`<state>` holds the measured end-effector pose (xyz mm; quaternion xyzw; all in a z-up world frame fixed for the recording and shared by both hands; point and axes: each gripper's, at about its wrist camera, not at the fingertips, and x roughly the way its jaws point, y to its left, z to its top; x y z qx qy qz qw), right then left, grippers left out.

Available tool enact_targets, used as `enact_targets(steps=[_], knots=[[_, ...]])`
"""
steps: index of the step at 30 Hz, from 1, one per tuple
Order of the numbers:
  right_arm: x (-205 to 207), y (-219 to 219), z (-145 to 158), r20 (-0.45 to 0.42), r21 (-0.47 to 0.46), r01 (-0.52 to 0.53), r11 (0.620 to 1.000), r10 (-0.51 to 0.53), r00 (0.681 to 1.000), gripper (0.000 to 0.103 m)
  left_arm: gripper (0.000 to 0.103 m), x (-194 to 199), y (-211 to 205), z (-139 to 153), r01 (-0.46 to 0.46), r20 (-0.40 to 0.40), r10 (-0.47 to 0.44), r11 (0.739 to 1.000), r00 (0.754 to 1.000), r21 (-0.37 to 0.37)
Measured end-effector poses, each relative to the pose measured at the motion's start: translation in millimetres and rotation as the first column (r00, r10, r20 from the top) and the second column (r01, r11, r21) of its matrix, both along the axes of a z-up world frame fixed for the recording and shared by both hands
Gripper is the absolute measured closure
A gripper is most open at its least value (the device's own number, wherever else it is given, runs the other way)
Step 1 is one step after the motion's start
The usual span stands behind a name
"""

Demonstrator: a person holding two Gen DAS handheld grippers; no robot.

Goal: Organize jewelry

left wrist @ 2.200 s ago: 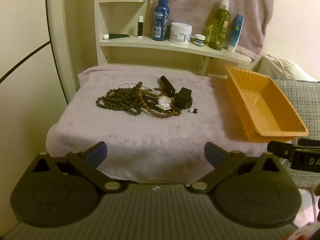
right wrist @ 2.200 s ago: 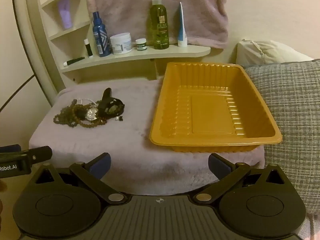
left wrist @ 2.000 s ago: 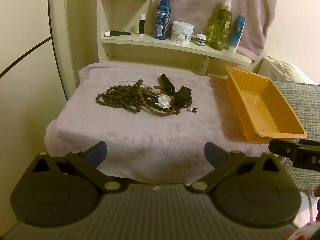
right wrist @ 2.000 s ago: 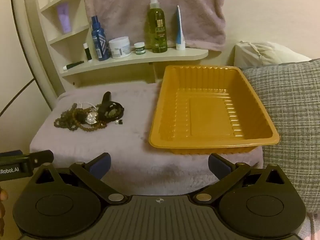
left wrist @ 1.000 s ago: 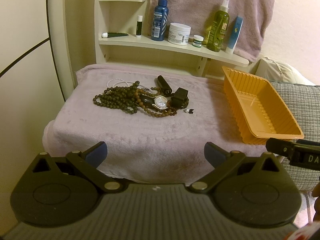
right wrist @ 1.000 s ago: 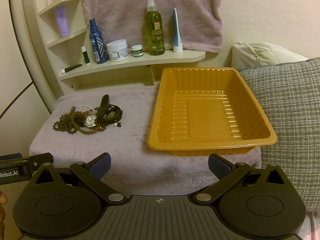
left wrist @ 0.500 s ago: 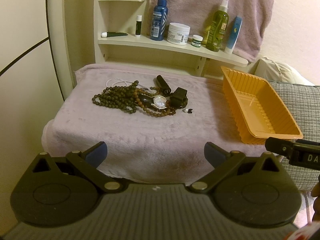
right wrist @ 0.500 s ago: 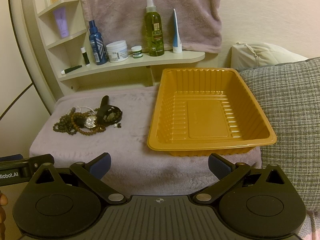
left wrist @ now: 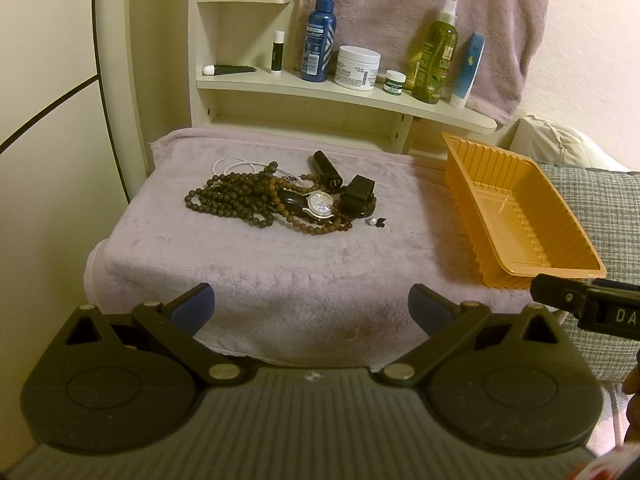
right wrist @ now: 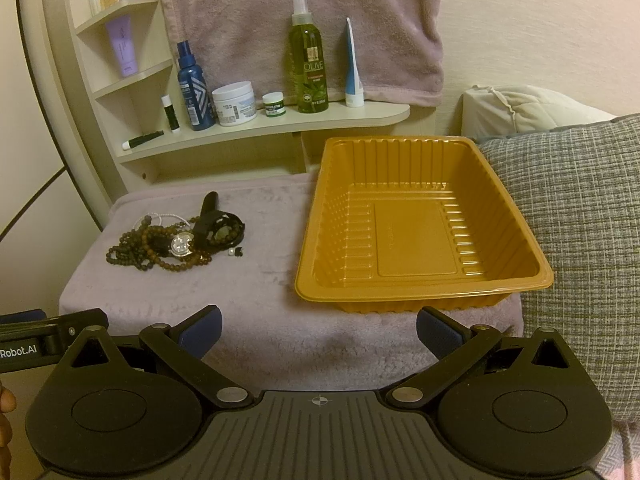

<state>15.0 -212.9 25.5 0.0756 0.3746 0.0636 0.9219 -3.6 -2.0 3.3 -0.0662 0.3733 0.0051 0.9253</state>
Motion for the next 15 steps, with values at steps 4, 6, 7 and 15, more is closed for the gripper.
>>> enact_targets(steps=[4,6,7,15], knots=[[0.3,0.1,0.3,0.000,0.000,0.001,1.000,-0.001,1.000,0.000,0.001,0.4,0.2,0.3,0.000,-0.001,0.000,1.000,1.000,0.000],[0.4,0.7,0.7,0.001,0.000,0.002,1.000,-0.002,1.000,0.000,0.001,0.3,0.3,0.2,0.001,-0.001,-0.001,1.000,1.000,0.000],[0.0,0.3,0.4,0.001,0.000,0.001,1.000,-0.001,1.000,0.000,0.001,0.4,0.2,0.3,0.000,-0.001,0.000,1.000,1.000,0.000],[0.4,0.1,1.4,0.003,0.003,0.005,1.000,-0.005,1.000,0.000,0.001,0.8,0.8,0.8,0.001,-0.001,-0.001,1.000,1.000,-0.001]])
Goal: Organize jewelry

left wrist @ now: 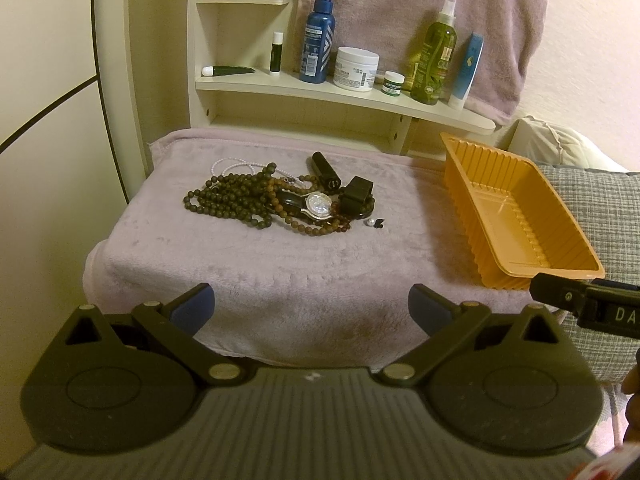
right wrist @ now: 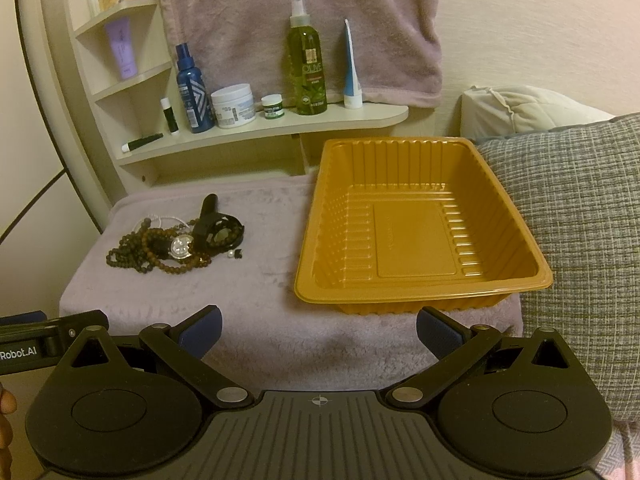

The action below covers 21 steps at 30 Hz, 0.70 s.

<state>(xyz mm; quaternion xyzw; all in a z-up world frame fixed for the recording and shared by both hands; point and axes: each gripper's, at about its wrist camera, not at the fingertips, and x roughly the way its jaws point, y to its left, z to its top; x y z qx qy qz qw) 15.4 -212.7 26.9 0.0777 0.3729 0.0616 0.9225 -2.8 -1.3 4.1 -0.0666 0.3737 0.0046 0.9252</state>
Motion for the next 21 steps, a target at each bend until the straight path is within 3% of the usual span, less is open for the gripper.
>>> enact_targets(steps=[14,21], knots=[[-3,-2,0,0.013,0.012,0.034,0.999,-0.034,0.999,0.000,0.001,3,0,3,0.000,0.006,0.000,1.000,1.000,-0.015],[-9,-20,1,0.070,0.051,0.120,0.991,-0.124,0.990,0.000,0.001,11,6,2,-0.013,0.036,0.015,0.998,0.999,-0.059]])
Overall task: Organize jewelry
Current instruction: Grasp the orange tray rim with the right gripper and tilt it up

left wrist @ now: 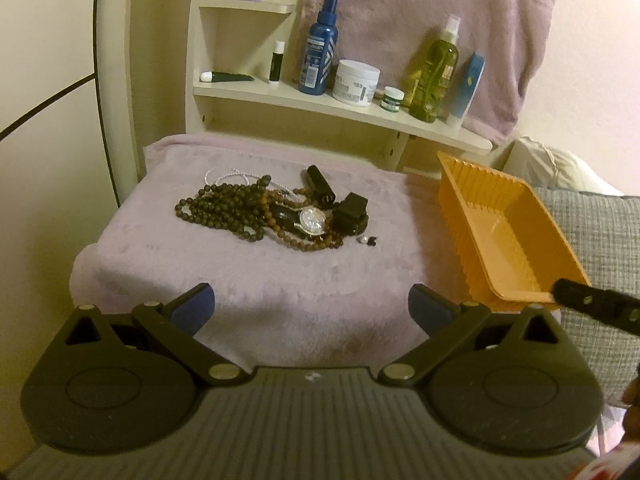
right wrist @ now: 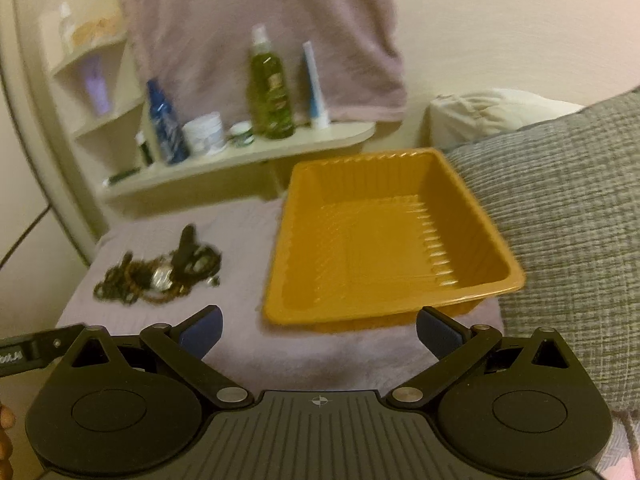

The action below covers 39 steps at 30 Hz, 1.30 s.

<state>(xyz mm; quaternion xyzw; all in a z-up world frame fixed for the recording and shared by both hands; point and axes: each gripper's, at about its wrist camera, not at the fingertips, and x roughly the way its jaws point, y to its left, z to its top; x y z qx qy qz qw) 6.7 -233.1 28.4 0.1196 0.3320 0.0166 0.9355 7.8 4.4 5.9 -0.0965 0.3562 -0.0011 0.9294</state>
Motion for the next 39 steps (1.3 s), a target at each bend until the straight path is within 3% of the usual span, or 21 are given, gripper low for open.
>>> enact_targets(steps=[9,10,14,19,31,35,39], knots=[[-1,-58,2,0.121,0.009,0.227,0.974,-0.226,0.967,0.002,0.001,19,2,-8,-0.024,0.012,0.024,0.999,1.000,-0.026],[1,-65,-1,0.122,0.011,0.246,0.969,-0.245,0.962,0.009,0.001,19,2,-9,-0.023,0.012,0.023,0.999,1.000,-0.027],[12,-94,-15,0.105,0.049,0.292,0.955,-0.296,0.950,0.020,0.001,28,-2,-14,-0.017,0.006,0.017,1.000,1.000,-0.026],[27,-119,-38,0.076,0.085,0.327,0.941,-0.333,0.940,0.043,0.001,36,-6,-19,-0.018,0.005,0.018,0.999,1.000,-0.035],[54,-137,-76,-0.012,0.209,0.344,0.915,-0.350,0.937,0.081,0.002,50,-13,-27,-0.020,-0.021,0.020,1.000,1.000,-0.014],[54,-135,-74,-0.013,0.224,0.345,0.911,-0.351,0.936,0.090,0.002,52,-15,-29,-0.016,-0.027,0.016,1.000,1.000,-0.009],[58,-132,-71,-0.016,0.227,0.347,0.910,-0.353,0.935,0.092,0.002,52,-14,-31,-0.011,-0.029,0.011,1.000,1.000,-0.013]])
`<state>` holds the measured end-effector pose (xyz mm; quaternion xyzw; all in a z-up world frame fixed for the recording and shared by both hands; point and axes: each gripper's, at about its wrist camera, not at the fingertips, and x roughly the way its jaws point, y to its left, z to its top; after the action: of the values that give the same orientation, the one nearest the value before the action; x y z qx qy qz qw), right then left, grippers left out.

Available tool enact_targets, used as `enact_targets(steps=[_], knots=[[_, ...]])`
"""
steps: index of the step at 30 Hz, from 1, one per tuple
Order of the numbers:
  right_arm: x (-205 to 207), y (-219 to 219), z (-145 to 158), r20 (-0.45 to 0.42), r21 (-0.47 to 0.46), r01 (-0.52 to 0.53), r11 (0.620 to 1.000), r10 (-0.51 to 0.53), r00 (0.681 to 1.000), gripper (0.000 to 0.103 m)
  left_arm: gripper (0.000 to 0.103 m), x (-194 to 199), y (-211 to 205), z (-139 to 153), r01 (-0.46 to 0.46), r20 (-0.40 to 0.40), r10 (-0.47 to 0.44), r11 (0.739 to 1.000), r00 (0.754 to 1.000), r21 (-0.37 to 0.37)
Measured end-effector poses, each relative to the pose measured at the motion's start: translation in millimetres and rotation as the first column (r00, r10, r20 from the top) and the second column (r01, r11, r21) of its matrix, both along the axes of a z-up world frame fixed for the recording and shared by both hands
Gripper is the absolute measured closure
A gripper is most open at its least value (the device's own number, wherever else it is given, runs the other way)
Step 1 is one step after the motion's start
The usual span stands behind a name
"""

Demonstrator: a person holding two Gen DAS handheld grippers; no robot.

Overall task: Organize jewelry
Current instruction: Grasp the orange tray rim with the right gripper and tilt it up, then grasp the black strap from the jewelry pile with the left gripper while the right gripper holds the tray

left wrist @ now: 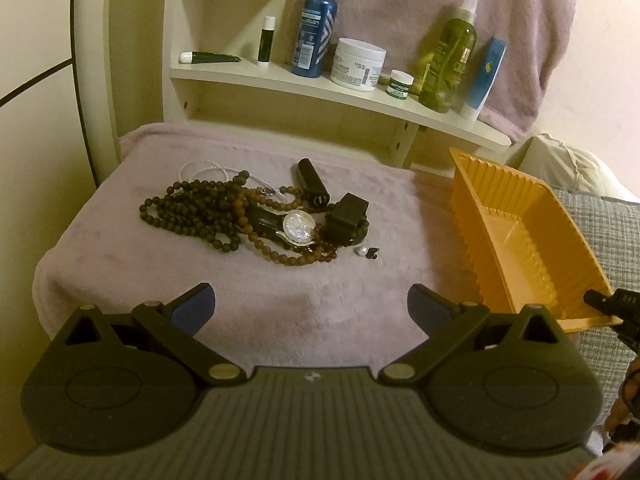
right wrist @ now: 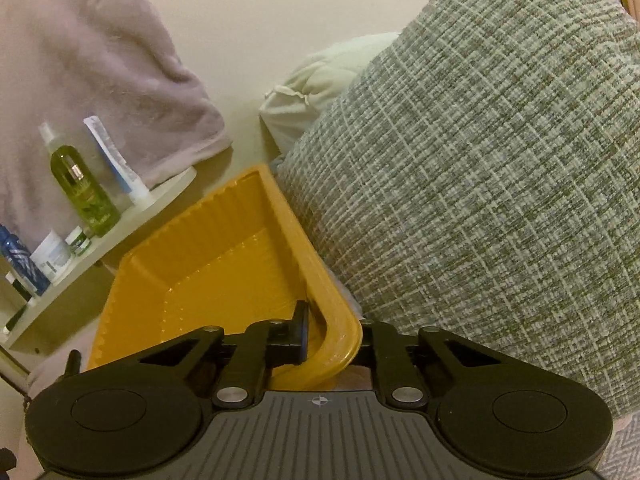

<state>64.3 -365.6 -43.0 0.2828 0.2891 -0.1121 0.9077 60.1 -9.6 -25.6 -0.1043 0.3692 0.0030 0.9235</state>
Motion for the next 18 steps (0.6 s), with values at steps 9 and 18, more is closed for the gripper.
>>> enact_targets(steps=[9,18], knots=[[9,19,29,0.017,-0.169,-0.042,0.985,0.046,0.999,0.092,0.005,2,8,-3,0.005,0.026,-0.006,1.000,1.000,0.023],[9,64,55,0.011,-0.402,-0.092,0.911,0.105,0.994,0.093,0.016,19,31,-11,0.010,0.056,-0.013,0.998,0.998,0.055]])
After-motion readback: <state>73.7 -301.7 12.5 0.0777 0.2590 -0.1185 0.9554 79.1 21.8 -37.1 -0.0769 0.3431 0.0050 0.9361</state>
